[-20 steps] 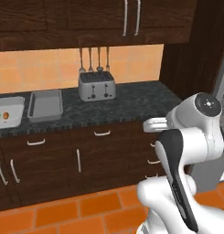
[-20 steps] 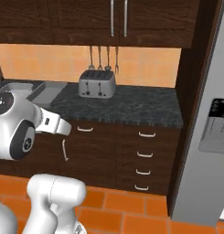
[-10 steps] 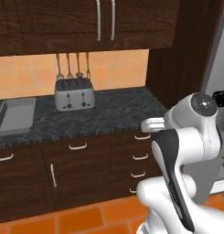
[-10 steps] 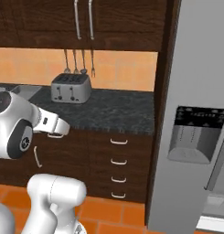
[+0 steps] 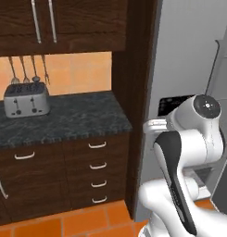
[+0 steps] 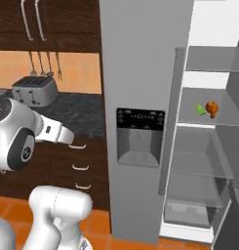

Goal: Place one lemon wedge and one chicken drumstick in each tupperware on the nearby counter, to pack two identical lunches.

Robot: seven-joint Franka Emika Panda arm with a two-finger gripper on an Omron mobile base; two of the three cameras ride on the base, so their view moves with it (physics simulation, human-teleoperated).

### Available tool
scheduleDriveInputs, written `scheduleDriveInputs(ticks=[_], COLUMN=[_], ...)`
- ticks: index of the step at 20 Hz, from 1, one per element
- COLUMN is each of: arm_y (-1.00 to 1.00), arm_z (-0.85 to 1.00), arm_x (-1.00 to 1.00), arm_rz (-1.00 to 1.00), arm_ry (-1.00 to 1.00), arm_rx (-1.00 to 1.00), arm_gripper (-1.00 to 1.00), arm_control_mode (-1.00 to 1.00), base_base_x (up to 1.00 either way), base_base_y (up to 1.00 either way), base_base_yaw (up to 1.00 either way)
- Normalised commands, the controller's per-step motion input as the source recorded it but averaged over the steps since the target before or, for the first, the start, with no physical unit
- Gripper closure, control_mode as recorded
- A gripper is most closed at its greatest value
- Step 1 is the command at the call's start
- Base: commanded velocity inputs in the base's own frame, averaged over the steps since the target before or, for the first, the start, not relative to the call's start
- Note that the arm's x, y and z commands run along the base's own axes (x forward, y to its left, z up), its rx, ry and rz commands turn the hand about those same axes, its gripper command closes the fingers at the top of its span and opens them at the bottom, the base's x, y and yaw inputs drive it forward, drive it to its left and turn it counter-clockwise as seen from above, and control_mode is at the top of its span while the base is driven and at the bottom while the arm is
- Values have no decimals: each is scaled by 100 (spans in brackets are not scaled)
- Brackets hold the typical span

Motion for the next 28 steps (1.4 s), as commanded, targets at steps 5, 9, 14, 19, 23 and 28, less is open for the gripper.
scheduleDriveInputs(ticks=[5,9,14,19,23,28], arm_y=[0,0,0,0,0,0], arm_z=[0,0,0,0,0,0], arm_x=[0,0,0,0,0,0], arm_rz=[0,0,0,0,0,0], arm_ry=[0,0,0,0,0,0], arm_rx=[0,0,0,0,0,0], arm_gripper=[-100,-100,-100,-100,-100,-100], arm_control_mode=[100,100,100,100,100,100], base_base_x=[-34,-7,0,11,38,81], base_base_y=[-100,-100,-95,-50,-15,-27], base_base_yaw=[-1,0,0,-4,0,0])
